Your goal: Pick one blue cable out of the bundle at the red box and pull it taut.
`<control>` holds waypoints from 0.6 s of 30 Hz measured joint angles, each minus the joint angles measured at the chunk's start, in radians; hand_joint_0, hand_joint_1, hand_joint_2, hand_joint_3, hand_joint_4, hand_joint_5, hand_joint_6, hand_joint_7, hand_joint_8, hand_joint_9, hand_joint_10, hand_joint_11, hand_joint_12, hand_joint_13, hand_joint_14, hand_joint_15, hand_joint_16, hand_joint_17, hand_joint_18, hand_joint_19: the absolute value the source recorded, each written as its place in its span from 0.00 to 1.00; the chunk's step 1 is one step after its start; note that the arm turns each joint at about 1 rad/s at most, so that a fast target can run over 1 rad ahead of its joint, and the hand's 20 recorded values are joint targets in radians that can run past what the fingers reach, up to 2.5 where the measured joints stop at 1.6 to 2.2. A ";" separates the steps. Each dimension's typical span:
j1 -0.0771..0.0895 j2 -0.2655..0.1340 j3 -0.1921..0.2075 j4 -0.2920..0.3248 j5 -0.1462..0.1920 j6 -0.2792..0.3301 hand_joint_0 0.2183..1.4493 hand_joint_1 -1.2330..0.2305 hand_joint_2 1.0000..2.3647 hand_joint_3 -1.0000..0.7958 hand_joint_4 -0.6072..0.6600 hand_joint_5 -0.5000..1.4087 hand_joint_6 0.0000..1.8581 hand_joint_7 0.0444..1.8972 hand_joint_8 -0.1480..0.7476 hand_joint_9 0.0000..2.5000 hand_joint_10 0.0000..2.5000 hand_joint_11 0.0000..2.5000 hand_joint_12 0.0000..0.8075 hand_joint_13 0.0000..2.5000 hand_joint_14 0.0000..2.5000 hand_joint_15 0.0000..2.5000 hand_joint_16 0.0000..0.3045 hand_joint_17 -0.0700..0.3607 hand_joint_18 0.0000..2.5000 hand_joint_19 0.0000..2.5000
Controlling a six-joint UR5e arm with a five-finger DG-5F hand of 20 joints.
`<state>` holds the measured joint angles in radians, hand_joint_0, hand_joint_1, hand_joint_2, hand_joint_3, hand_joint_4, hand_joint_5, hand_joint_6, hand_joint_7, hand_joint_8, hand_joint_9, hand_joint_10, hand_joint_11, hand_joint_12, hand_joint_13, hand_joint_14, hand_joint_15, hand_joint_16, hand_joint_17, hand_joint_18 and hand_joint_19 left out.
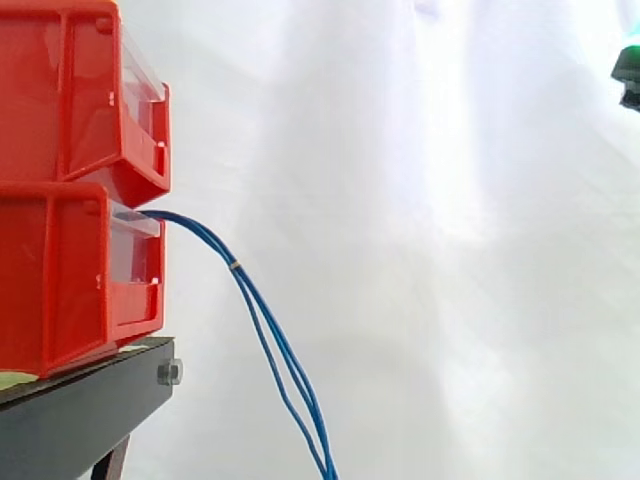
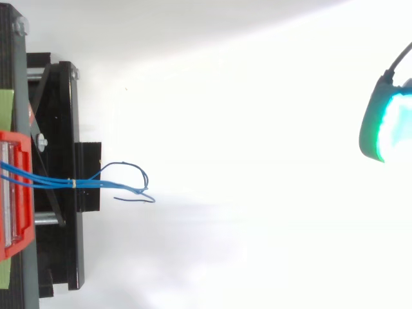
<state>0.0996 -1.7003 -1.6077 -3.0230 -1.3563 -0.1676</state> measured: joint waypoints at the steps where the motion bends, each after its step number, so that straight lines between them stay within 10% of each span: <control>1: 0.000 -0.006 0.000 0.010 0.007 -0.011 0.29 0.32 0.00 0.32 0.73 0.19 0.27 0.58 0.53 0.31 0.01 0.23 0.51 0.23 0.00 0.10 0.19 0.47 0.22 0.14; 10: -0.002 -0.117 0.000 0.085 0.030 -0.031 0.30 0.31 0.01 0.35 0.68 0.20 0.27 0.63 0.53 0.31 0.01 0.23 0.51 0.23 0.00 0.10 0.19 0.46 0.22 0.13; 18: -0.003 -0.250 0.001 0.269 0.092 -0.038 0.30 0.31 0.01 0.39 0.66 0.20 0.27 0.68 0.53 0.30 0.01 0.23 0.50 0.23 0.00 0.10 0.19 0.46 0.21 0.13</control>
<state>0.0970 -1.9504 -1.6069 -2.7540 -1.2644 -0.2053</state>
